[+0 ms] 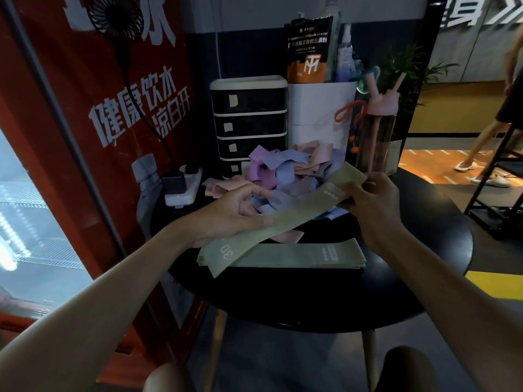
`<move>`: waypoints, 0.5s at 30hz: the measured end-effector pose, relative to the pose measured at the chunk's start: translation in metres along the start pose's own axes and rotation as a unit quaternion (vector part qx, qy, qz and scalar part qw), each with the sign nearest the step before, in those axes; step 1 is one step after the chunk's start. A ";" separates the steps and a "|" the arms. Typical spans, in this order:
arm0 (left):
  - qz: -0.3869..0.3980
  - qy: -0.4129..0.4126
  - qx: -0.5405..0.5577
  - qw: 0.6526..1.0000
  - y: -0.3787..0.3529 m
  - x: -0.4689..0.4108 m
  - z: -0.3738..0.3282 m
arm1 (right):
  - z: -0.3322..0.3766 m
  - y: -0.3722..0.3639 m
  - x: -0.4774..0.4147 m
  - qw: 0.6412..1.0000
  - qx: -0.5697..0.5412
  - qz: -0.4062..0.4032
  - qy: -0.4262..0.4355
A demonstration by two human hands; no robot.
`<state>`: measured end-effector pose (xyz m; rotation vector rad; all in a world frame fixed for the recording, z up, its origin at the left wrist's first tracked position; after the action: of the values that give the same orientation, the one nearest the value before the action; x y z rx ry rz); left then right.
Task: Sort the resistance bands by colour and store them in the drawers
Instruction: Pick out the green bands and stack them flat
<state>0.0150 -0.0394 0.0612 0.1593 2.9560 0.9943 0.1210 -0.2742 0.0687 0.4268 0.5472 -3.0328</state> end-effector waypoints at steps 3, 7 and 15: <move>0.058 0.013 -0.004 0.998 0.003 0.010 0.014 | -0.010 0.018 0.003 0.999 0.032 -0.007 0.012; 0.097 0.022 -0.126 0.987 0.012 0.022 0.027 | -0.023 0.035 0.007 0.994 0.110 0.017 0.023; -0.015 -0.008 -0.243 0.970 0.019 0.018 0.035 | -0.041 0.046 0.014 0.987 0.159 0.031 0.018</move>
<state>0.0009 -0.0017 0.0447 0.1089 2.5889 1.6544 0.1217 -0.3025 0.0123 0.4988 0.0443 -3.0608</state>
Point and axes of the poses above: each hand's wrist, its own x-axis away from the middle knuckle, its own y-axis out of the back of the hand, z = x × y, the point moved 7 cm from there along -x, towards the middle knuckle, and after that the axes turned 11 degrees about -x, right-handed, at the moved point
